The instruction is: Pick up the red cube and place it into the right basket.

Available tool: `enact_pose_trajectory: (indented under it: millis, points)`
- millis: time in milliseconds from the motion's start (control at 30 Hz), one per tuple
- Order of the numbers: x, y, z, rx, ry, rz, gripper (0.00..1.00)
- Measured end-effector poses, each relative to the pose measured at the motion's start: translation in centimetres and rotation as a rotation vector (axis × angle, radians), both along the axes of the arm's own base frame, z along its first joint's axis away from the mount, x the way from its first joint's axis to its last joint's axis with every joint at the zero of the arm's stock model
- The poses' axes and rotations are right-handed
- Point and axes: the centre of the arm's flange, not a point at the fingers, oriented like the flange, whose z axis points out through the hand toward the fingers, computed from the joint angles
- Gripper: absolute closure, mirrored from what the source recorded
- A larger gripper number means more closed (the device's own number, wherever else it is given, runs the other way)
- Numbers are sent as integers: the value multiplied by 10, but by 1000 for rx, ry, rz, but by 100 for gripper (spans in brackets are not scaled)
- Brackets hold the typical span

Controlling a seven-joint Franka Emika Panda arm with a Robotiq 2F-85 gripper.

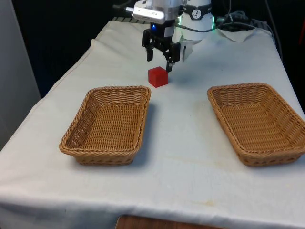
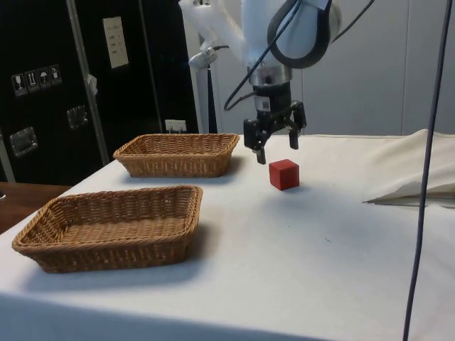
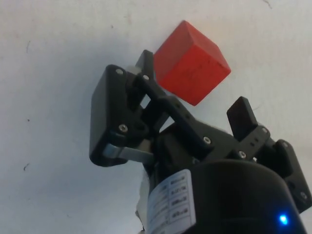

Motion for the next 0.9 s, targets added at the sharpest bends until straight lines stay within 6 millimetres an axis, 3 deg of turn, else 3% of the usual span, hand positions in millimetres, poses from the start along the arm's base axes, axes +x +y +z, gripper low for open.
enact_pose_trajectory:
  millis: [700, 767, 833, 867, 900]
  points:
    - [-13, -2, -36, -10, 9, -108, 0]
    - [-13, -2, -38, -11, 5, -112, 10]
    - [-13, -2, -39, -11, 5, -116, 31]
    - [-13, -2, -39, -11, 5, -117, 31]
    - [-13, -2, -40, -11, 5, -118, 48]
